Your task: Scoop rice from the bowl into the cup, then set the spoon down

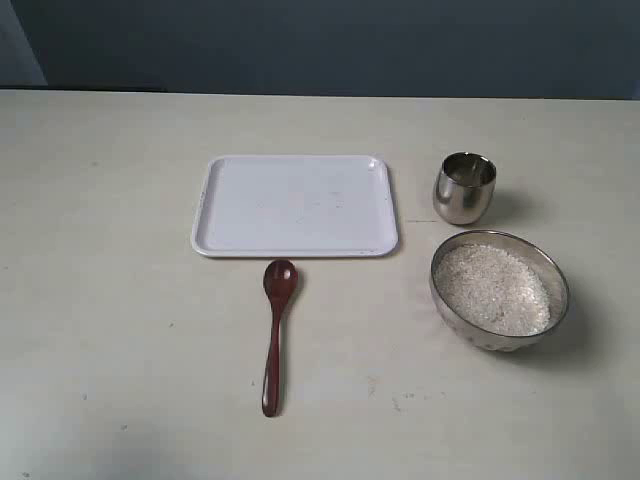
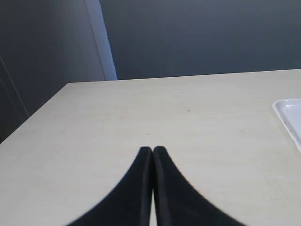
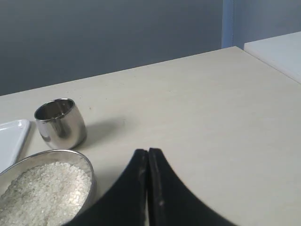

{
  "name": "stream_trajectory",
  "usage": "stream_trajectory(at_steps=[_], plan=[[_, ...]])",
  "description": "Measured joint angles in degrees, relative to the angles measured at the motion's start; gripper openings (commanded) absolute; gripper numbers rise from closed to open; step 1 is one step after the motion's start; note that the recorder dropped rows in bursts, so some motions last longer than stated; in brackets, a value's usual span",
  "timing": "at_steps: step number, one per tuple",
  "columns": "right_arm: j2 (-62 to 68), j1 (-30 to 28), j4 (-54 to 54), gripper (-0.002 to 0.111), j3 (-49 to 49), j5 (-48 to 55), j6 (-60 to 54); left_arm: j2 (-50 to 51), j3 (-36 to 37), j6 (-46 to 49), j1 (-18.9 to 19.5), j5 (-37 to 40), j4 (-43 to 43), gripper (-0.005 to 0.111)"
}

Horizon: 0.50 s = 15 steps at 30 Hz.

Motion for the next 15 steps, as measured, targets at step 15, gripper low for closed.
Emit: stream_trajectory(at_steps=[15], plan=[[0.0, 0.0, -3.24, 0.0, 0.0, -0.3, -0.43, 0.0, 0.0, 0.0, 0.0, 0.0, 0.0, 0.0]])
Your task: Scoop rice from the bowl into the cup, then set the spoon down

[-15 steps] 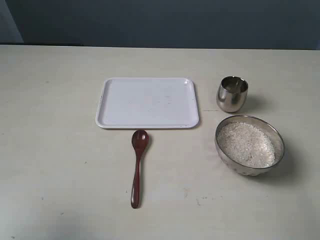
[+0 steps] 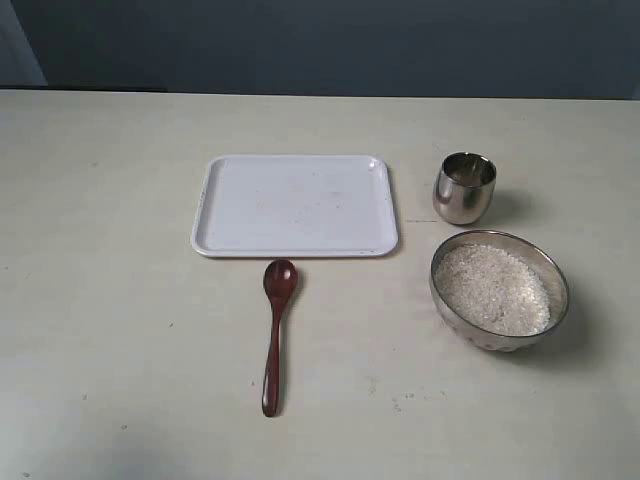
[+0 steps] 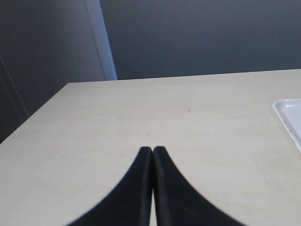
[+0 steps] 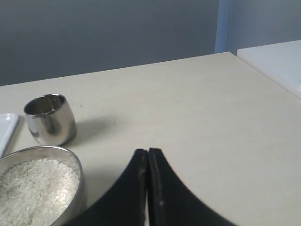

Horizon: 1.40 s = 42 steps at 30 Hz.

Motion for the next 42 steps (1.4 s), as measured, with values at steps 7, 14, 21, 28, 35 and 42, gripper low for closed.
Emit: stream_trajectory(at_steps=[7, 14, 21, 28, 35, 42], plan=[[0.0, 0.0, 3.21, 0.0, 0.0, -5.91, 0.0, 0.0, 0.0, 0.0, 0.0, 0.0, 0.0, 0.0], [0.0, 0.0, 5.01, 0.0, 0.0, -13.65, 1.02, 0.0, 0.0, 0.0, 0.0, 0.0, 0.0, 0.0], [0.0, 0.0, 25.25, 0.0, 0.0, -28.69, 10.94, 0.0, 0.0, 0.0, 0.0, 0.0, 0.0, 0.0], [0.0, 0.0, 31.63, 0.0, 0.0, -37.82, 16.41, 0.0, 0.0, 0.0, 0.0, 0.0, 0.0, 0.0], [0.0, 0.0, 19.07, 0.0, -0.54, -31.57, 33.26, 0.0, 0.0, 0.0, 0.0, 0.0, 0.0, 0.0], [1.78, 4.58, -27.02, 0.0, -13.85, -38.84, 62.47, 0.0, 0.0, 0.0, 0.0, 0.0, 0.0, 0.0]])
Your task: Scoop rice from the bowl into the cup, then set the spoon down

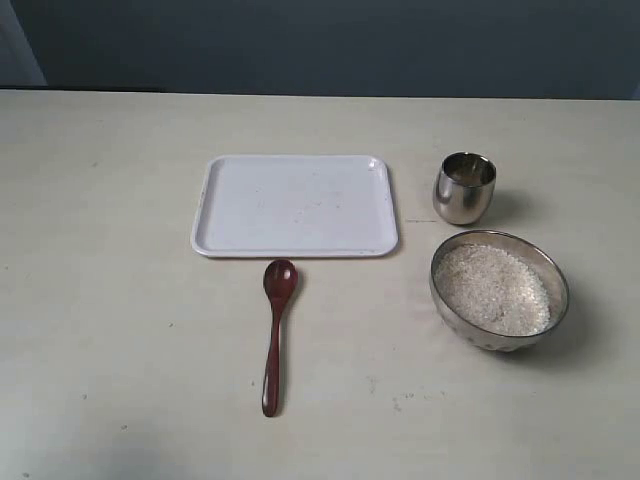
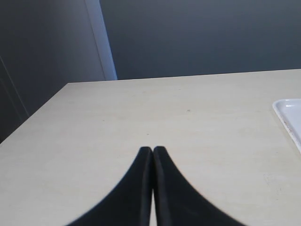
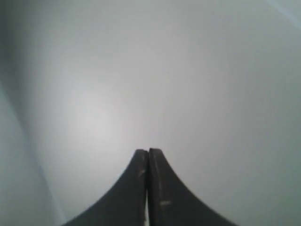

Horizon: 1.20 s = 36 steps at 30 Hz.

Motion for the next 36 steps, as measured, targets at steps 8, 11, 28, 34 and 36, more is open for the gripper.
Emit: stream_trajectory(at_steps=[8, 11, 28, 34, 36], plan=[[23.25, 1.76, -65.16, 0.0, -21.88, -4.49, 48.18, 0.0, 0.0, 0.0, 0.0, 0.0, 0.0, 0.0], [35.22, 1.76, -74.42, -0.001, -28.77, -12.87, 55.8, 0.0, 0.0, 0.0, 0.0, 0.0, 0.0, 0.0], [65.88, 2.11, -79.5, -0.001, -40.67, 8.27, 51.29, 0.0, 0.0, 0.0, 0.0, 0.0, 0.0, 0.0], [66.09, 2.11, -79.61, -0.001, -40.67, 24.85, 31.67, 0.0, 0.0, 0.0, 0.0, 0.0, 0.0, 0.0], [66.23, 2.11, -78.7, -0.001, -40.67, 26.84, 26.91, 0.0, 0.0, 0.0, 0.0, 0.0, 0.0, 0.0]])
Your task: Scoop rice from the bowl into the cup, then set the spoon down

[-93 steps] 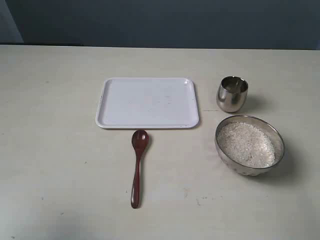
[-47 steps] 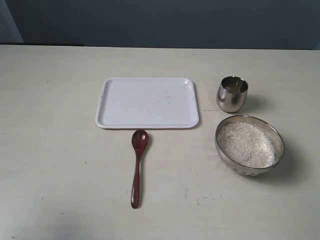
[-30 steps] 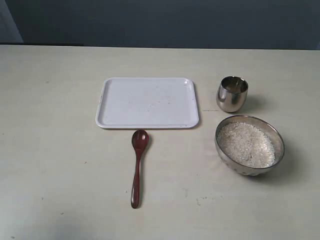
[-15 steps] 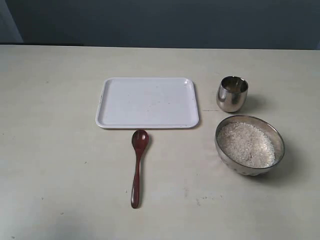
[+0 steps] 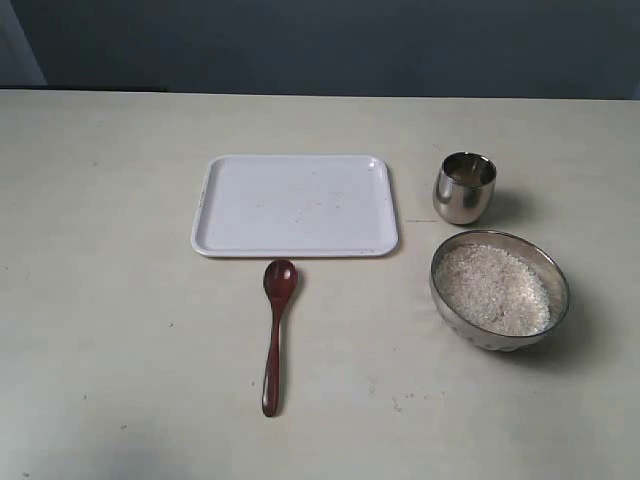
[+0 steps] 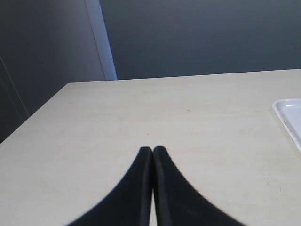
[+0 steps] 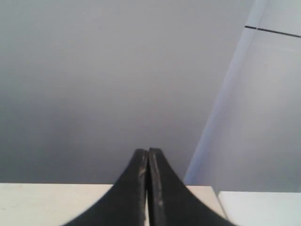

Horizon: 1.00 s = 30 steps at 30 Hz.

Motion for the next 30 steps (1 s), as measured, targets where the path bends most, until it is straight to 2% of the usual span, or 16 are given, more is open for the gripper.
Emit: stream_trajectory(at_steps=[5, 8, 10, 13, 16, 18, 21, 26, 30], plan=[[0.84, 0.0, 3.21, -0.001, 0.0, 1.17, -10.59, 0.0, 0.0, 0.0, 0.0, 0.0, 0.0, 0.0], [3.61, 0.1, 4.43, -0.001, 0.0, 8.41, -13.7, 0.0, 0.0, 0.0, 0.0, 0.0, 0.0, 0.0], [5.2, 0.1, 10.04, -0.001, 0.0, 13.27, -16.13, 0.0, 0.0, 0.0, 0.0, 0.0, 0.0, 0.0], [5.81, 0.1, 30.55, -0.001, 0.0, 16.55, -27.87, 0.0, 0.0, 0.0, 0.0, 0.0, 0.0, 0.0], [5.95, 2.16, 59.55, -0.001, 0.0, 21.44, -49.95, 0.0, 0.0, 0.0, 0.0, 0.0, 0.0, 0.0], [6.73, 5.27, 77.72, -0.001, 0.0, 26.96, -65.41, 0.0, 0.0, 0.0, 0.0, 0.0, 0.0, 0.0], [9.0, 11.79, 93.25, -0.001, 0.0, 35.12, -78.73, 0.0, 0.0, 0.0, 0.0, 0.0, 0.0, 0.0], [12.94, 26.59, 97.19, -0.001, 0.0, 41.76, -81.1, 0.0, 0.0, 0.0, 0.0, 0.0, 0.0, 0.0], [16.67, 38.78, 95.34, -0.001, -0.05, 41.54, -73.03, 0.0, 0.0, 0.0, 0.0, 0.0, 0.0, 0.0]])
